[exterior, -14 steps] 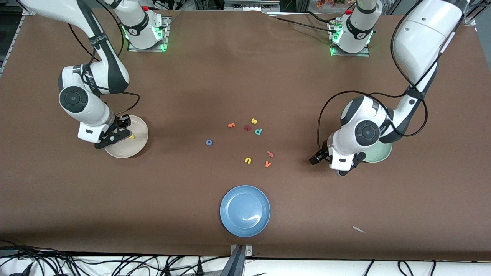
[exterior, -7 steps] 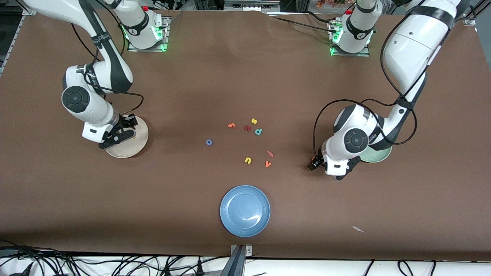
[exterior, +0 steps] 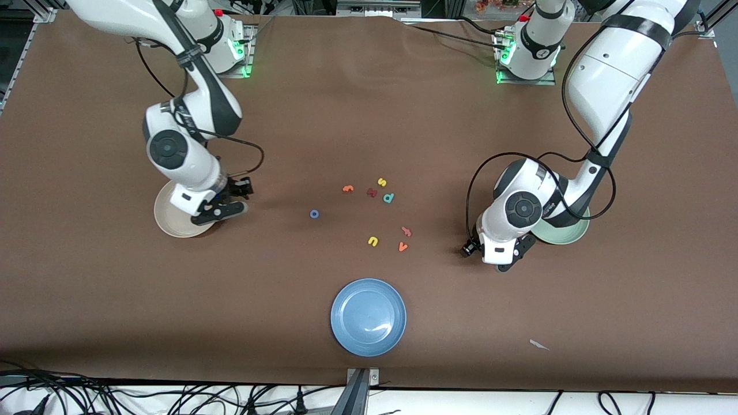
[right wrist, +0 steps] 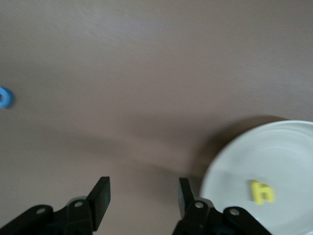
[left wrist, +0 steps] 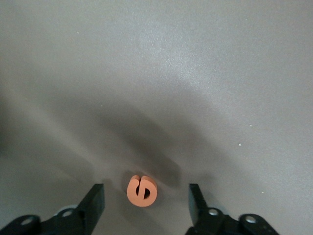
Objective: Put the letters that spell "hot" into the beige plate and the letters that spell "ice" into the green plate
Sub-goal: 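Carry the orange letter to the green plate while the right gripper grasps the ring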
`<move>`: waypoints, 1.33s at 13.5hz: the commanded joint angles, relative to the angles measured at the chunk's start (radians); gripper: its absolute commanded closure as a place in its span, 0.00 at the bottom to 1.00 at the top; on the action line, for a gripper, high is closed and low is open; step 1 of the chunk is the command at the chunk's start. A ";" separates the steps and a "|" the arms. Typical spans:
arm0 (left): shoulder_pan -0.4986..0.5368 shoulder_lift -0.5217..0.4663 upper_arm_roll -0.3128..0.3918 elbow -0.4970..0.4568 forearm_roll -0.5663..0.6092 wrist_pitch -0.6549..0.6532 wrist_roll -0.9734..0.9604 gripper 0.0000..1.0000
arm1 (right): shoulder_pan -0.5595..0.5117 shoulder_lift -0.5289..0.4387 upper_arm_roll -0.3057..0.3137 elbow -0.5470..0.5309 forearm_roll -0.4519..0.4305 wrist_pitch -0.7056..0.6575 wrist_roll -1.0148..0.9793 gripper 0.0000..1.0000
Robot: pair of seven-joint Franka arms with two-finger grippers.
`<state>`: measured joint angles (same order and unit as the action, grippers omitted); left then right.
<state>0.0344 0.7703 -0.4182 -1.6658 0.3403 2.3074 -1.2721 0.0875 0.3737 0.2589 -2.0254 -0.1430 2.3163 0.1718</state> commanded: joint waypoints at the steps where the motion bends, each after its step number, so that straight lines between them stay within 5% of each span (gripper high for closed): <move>1: -0.010 0.023 0.004 0.015 0.058 0.006 -0.032 0.29 | 0.072 0.080 -0.032 0.111 0.014 -0.009 0.100 0.32; 4: -0.013 0.026 0.004 0.012 0.059 0.026 -0.033 0.36 | 0.110 0.100 -0.064 0.152 0.016 -0.006 0.117 0.30; 8: -0.011 0.029 0.004 0.012 0.075 0.027 -0.033 0.65 | 0.222 0.174 -0.125 0.230 0.045 -0.005 0.196 0.31; 12: -0.011 0.027 0.004 0.012 0.075 0.024 -0.027 0.84 | 0.264 0.195 -0.127 0.255 0.052 0.000 0.373 0.21; 18: 0.097 -0.078 -0.051 0.032 -0.041 -0.208 0.302 0.85 | 0.299 0.220 -0.125 0.255 0.052 0.061 0.559 0.21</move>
<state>0.0637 0.7679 -0.4299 -1.6283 0.3636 2.2024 -1.1305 0.3532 0.5675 0.1426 -1.7931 -0.1079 2.3466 0.6522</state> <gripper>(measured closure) 0.714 0.211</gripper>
